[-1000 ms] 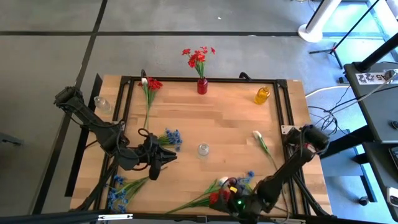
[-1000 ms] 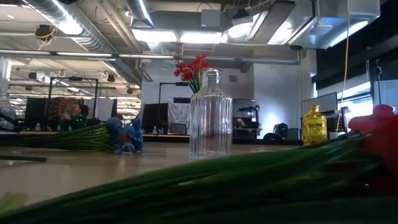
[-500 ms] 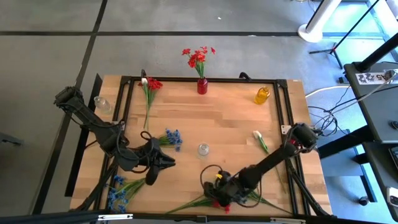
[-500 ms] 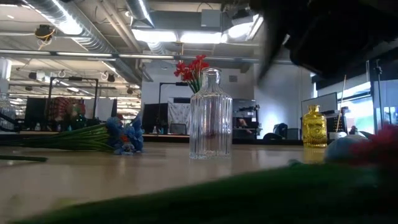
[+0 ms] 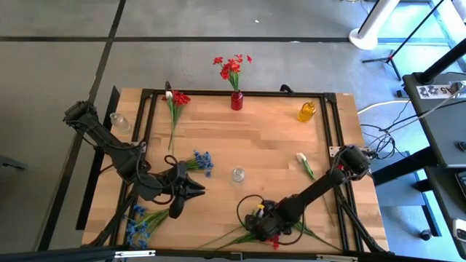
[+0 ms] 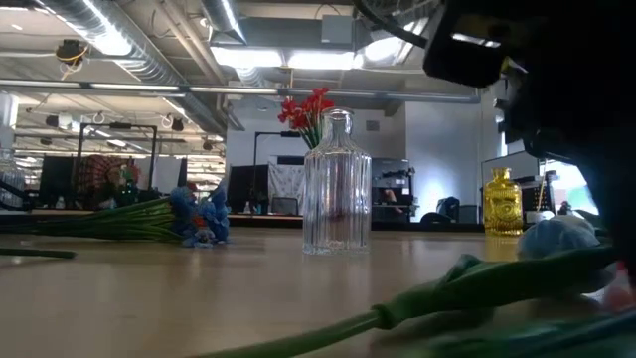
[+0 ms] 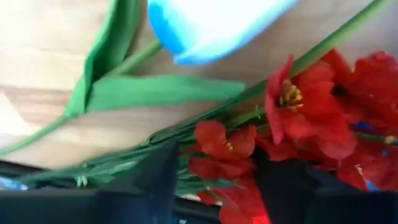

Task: Sort flowers into vase by color
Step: Put the bottom red flower into the red vase

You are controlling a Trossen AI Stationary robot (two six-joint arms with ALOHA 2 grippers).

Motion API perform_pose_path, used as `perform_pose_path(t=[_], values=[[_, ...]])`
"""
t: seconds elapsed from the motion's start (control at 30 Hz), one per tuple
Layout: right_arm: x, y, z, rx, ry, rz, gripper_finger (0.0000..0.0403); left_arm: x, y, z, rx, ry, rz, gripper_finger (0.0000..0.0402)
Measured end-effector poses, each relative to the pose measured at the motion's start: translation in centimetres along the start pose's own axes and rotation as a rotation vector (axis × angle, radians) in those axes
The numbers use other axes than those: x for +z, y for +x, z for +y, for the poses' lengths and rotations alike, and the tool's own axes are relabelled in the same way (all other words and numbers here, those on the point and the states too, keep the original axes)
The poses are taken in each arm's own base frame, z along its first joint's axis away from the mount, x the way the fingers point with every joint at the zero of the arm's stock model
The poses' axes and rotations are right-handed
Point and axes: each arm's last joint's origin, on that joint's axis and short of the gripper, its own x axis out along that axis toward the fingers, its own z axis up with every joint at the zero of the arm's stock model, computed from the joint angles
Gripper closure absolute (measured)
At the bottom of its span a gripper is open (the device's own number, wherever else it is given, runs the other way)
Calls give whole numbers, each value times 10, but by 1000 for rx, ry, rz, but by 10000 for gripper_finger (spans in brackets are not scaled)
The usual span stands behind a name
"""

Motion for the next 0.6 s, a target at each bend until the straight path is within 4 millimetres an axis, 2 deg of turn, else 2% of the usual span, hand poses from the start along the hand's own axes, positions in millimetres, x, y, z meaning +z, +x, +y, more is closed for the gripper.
perform_pose_path(t=[0.13, 0.23, 0.27, 0.37, 0.47, 0.6], values=[[5, 0, -1, -8, -6, -49, 298, 0, 0, 0, 0, 23, 0, 327], [6, -6, 0, 30, -12, -95, 372, 1, -1, 0, -3, 21, -4, 327], [6, -10, 1, 52, -8, -118, 385, 2, -2, 0, -6, 19, -6, 327], [7, -31, 6, 140, 22, -161, 380, 5, -7, 1, -20, 8, -13, 328], [5, -63, 13, 242, 9, -162, 368, 11, -13, 2, -35, -3, -29, 328], [9, -107, 18, 340, -52, -182, 386, 20, -24, 4, -61, 10, -61, 328]])
